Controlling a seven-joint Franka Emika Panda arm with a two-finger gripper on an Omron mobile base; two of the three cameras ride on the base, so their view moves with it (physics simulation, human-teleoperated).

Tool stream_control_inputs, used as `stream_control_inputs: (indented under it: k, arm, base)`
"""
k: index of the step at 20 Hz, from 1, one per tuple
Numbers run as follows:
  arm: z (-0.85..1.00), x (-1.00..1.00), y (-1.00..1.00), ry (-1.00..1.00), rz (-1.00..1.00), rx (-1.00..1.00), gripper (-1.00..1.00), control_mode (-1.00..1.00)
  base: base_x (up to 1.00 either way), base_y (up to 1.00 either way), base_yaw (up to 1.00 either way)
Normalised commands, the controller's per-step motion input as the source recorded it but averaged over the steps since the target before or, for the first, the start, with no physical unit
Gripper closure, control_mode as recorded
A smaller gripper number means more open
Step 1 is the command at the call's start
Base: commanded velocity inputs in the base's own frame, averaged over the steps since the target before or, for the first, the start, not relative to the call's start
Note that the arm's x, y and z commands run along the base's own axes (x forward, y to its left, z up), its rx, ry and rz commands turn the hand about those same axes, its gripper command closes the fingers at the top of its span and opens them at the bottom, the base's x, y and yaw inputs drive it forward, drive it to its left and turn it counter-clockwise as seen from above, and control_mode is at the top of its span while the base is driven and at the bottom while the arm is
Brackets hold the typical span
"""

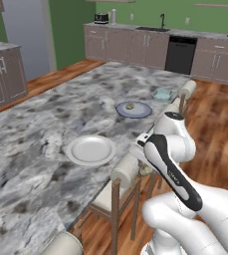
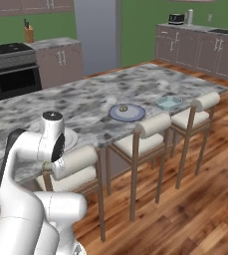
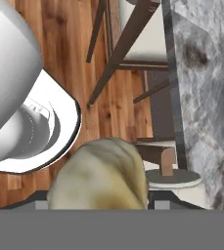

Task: Place two dumplings into each of the tupperware containers and then place the containers in the fridge.

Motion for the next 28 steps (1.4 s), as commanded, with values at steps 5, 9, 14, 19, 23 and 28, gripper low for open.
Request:
stream_control_inputs:
  k: [5, 9, 14, 19, 23, 28]
  arm:
    - [0.0, 0.0, 0.0, 0.0, 0.0, 0.0, 1.0, 1.0]
    - [0.0, 0.0, 0.0, 0.0, 0.0, 0.0, 1.0, 1.0]
    - [0.0, 0.0, 0.0, 0.0, 0.0, 0.0, 1.0, 1.0]
    - [0.0, 0.0, 0.0, 0.0, 0.0, 0.0, 1.0, 1.0]
    - [0.0, 0.0, 0.0, 0.0, 0.0, 0.0, 1.0, 1.0]
    - [0.0, 0.0, 0.0, 0.0, 0.0, 0.0, 1.0, 1.0]
  base:
    - [-0.13, -0.61, 0.02]
    - [0.02, -0.65, 0.08]
    - [0.24, -0.68, 0.14]
    - [0.58, -0.58, 0.23]
    - [0.57, -0.63, 0.23]
    - [0.57, -0.68, 0.22]
